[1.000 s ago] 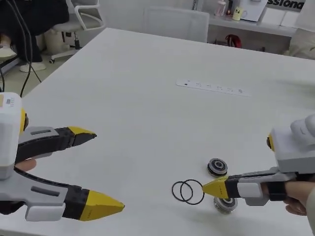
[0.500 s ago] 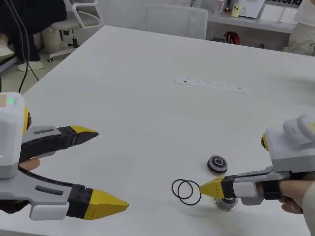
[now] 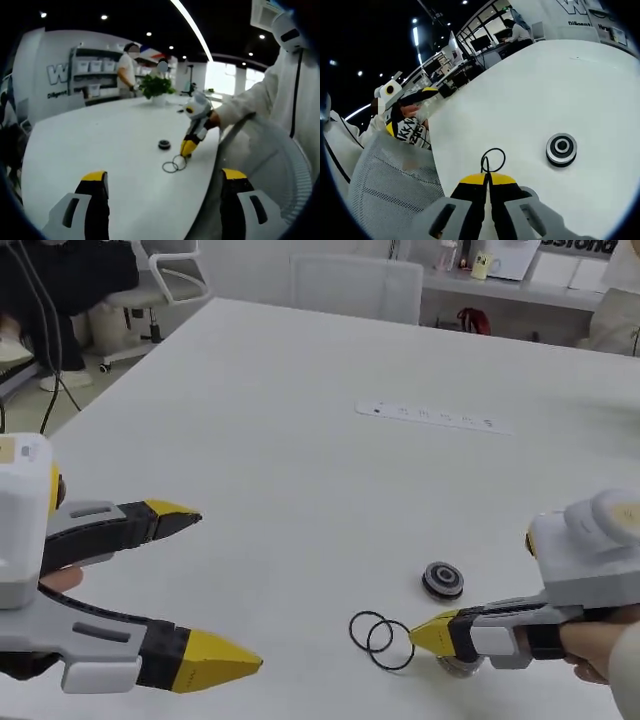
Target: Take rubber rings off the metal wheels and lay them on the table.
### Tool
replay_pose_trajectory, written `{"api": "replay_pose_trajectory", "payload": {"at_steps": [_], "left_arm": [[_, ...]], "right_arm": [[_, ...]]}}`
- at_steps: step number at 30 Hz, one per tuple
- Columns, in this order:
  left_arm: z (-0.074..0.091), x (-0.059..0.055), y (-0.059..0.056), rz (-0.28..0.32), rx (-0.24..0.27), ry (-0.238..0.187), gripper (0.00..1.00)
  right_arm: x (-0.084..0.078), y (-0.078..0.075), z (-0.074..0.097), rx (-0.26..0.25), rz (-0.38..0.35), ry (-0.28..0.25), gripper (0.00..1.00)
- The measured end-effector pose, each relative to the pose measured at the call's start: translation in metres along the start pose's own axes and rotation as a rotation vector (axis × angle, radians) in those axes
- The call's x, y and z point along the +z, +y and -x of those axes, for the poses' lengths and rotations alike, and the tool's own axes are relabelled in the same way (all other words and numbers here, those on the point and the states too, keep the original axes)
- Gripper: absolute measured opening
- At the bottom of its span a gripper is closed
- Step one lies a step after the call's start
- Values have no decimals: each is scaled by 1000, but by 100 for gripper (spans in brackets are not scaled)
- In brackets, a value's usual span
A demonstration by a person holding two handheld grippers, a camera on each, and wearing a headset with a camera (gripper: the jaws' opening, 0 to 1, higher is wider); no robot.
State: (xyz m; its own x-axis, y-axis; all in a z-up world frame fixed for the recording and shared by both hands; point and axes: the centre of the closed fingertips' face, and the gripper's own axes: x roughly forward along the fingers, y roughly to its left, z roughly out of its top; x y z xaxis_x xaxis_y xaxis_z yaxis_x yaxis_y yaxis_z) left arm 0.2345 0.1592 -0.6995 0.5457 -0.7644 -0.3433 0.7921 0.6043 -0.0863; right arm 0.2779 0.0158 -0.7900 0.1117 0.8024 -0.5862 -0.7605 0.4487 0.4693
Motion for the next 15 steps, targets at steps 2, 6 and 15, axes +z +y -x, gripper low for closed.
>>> {"api": "replay_pose_trajectory", "payload": {"at_steps": [2,6,15], "left_arm": [[-1,-1,0,1,1,4,94],[-4,0,-3,-3,-3,9,94],[-3,3,-4,-12,2,11,94]], "right_arm": [[-1,-1,0,4,-1,5,0],[-2,-3,0,0,6,7,0],[2,-8,3,-24,23,-14,6]]}}
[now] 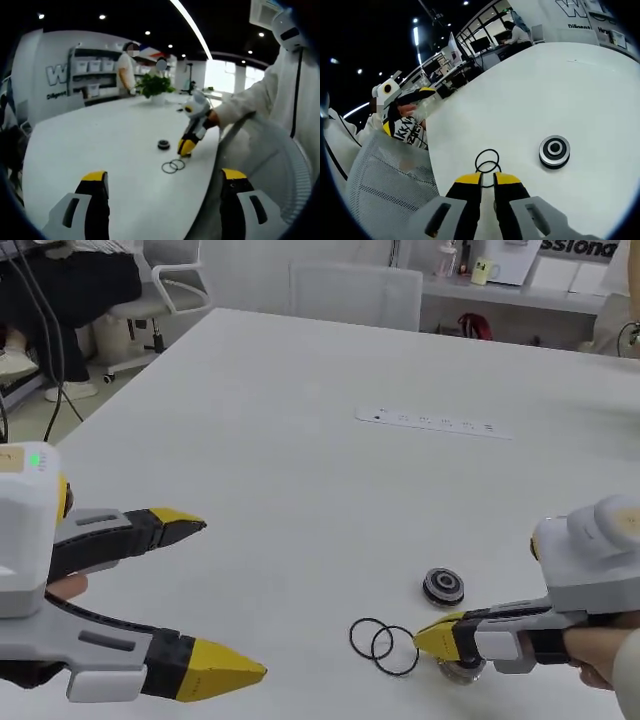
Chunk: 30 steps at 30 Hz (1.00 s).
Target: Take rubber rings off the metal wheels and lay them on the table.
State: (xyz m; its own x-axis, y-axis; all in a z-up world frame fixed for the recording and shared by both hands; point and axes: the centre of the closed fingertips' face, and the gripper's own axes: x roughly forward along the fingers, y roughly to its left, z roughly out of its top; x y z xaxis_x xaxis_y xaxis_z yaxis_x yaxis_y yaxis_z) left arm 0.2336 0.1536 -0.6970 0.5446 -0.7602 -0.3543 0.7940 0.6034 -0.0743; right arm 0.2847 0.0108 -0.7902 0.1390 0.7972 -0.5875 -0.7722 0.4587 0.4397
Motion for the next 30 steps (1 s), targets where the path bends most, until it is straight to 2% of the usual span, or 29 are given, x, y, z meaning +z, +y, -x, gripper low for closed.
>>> {"api": "replay_pose_trajectory", "payload": {"at_steps": [8,15,30], "left_arm": [[1,-6,-3,-6,-4,25,93],[-1,-6,-5,-11,-6,37,93],[-4,2,-8,-21,11,40,93]], "right_arm": [[10,-5,7,-18,0,-42,10],[20,-9,17,-31,-2,-84,12],[53,-33,57,-72,-57,-268,12]]}}
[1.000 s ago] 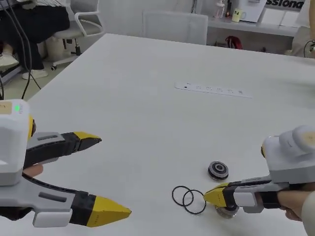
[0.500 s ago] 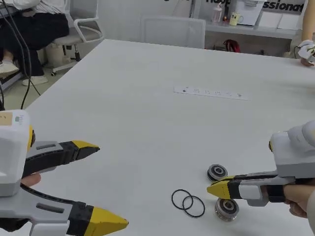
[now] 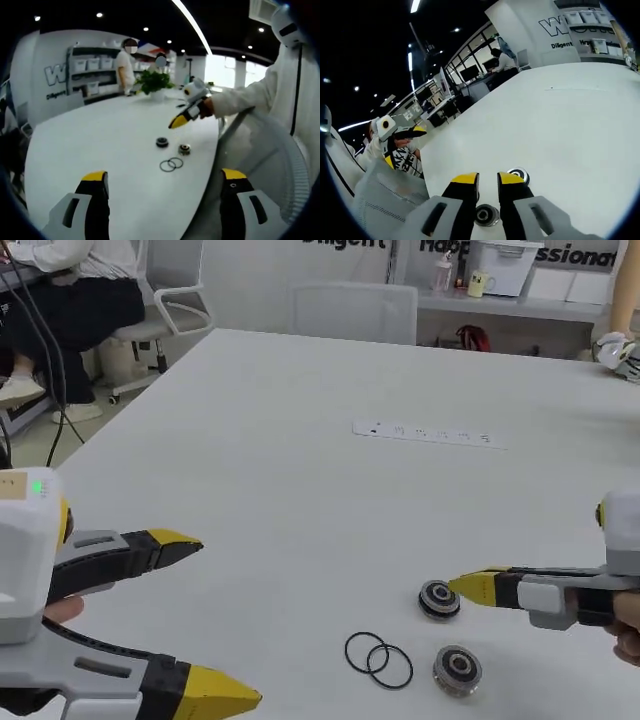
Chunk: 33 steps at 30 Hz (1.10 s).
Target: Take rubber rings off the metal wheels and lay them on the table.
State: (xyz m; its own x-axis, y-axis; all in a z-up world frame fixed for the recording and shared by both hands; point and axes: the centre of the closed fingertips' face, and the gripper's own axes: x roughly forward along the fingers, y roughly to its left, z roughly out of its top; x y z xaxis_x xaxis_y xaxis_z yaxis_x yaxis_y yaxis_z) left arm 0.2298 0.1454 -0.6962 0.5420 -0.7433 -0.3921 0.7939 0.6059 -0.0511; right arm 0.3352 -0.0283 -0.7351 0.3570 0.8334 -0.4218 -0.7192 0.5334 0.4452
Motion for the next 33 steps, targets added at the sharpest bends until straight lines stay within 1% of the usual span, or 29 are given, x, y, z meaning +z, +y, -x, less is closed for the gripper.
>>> {"api": "replay_pose_trajectory", "payload": {"at_steps": [1,5,9,12,14,20,27,30,33], "left_arm": [[0,1,0,-1,2,0,93],[0,3,-3,-3,12,-2,93],[-3,5,-6,0,21,0,93],[-4,7,-12,-5,19,7,94],[-3,8,-13,-5,21,7,94],[-2,15,-13,3,38,-9,94],[-5,22,-14,-1,32,-13,94],[-6,26,-13,-1,26,-21,94],[-7,29,-12,-2,26,-23,94]], "right_arm": [[2,-2,2,0,-3,-11,12],[6,-7,7,-11,6,-25,13],[9,-7,11,-8,13,-40,14],[12,-9,13,-9,34,-48,15],[13,-9,14,-10,44,-52,16],[19,-6,19,-1,102,-76,17],[25,-3,21,13,120,-96,19],[27,-4,23,8,134,-96,20],[30,-4,26,10,133,-107,21]]}}
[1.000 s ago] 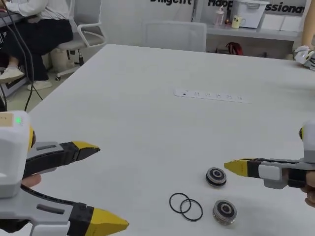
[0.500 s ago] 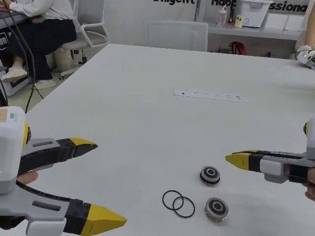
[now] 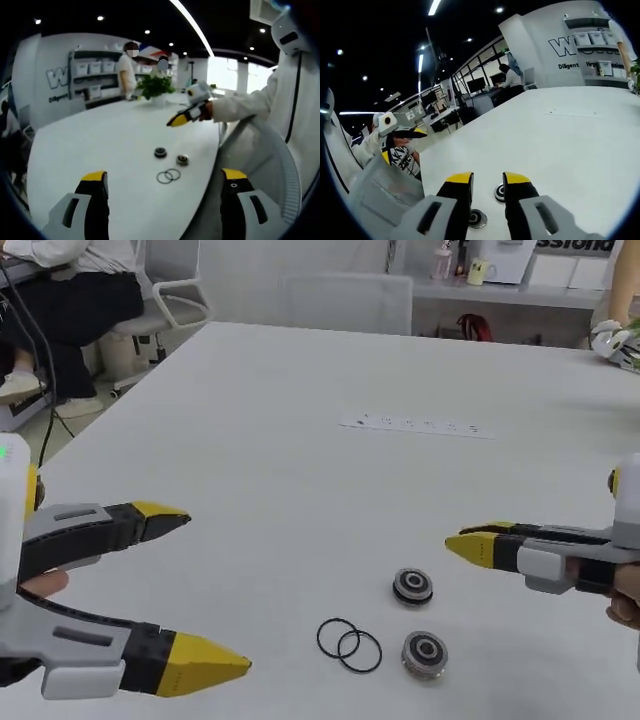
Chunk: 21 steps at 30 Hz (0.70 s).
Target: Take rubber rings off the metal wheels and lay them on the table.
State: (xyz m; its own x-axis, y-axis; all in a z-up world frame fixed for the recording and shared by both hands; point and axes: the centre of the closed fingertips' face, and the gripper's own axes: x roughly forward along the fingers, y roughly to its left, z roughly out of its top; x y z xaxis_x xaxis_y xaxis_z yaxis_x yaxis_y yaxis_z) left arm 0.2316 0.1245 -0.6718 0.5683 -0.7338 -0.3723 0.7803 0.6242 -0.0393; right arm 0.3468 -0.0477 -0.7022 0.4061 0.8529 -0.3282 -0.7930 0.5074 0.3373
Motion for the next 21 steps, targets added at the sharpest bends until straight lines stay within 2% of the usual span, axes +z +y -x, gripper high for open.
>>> {"api": "replay_pose_trajectory", "payload": {"at_steps": [8,13,21], "left_arm": [[-4,5,3,-1,-7,-5,94],[-6,10,5,-1,-13,-15,95],[-8,20,8,-6,-11,-32,95]], "right_arm": [[19,0,9,-9,12,-63,22],[29,4,13,2,23,-92,23],[27,4,16,-8,103,-56,25]]}}
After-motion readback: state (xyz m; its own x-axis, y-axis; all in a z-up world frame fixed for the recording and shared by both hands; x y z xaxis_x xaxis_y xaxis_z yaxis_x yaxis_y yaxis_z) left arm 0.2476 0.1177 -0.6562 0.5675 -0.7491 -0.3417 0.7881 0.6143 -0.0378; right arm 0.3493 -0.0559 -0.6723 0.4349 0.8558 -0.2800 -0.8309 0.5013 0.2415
